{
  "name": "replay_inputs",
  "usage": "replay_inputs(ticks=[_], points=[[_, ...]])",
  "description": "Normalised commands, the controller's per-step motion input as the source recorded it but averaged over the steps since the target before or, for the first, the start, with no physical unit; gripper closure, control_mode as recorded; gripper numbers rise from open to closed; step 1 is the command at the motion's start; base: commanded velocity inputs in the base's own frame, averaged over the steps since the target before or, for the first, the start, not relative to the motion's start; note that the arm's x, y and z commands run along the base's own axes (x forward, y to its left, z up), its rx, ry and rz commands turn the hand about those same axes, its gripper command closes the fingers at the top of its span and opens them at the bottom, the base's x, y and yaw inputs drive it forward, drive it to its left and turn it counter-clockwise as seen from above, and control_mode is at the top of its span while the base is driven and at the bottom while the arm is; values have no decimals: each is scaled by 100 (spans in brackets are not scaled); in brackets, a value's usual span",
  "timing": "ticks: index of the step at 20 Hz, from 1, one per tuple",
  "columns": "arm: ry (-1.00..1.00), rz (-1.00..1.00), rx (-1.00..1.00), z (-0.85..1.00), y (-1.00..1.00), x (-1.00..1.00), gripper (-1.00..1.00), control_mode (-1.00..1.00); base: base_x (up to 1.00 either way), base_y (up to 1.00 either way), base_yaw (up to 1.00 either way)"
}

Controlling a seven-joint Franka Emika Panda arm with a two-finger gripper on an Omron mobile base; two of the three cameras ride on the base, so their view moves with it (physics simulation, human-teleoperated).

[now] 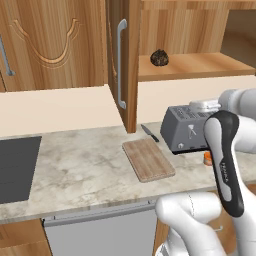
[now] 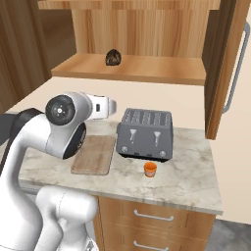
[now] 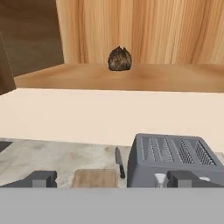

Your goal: Pick the bread, place it on the cutting board, pick the jam, place it on the counter, and close the cabinet.

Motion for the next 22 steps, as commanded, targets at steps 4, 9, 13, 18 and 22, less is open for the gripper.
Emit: replay_inputs(ticks=[4, 9, 13, 18, 22], points=[[-6, 0, 0, 29, 1, -8, -100, -100, 0, 0, 0], [0, 0, 1, 43, 0, -1, -100, -100, 0, 0, 0], [0, -2, 1, 47, 0, 0, -100, -100, 0, 0, 0], [0, -1, 0, 43, 0, 0, -100, -100, 0, 0, 0], [0, 0, 0, 21, 0, 4, -100, -100, 0, 0, 0]])
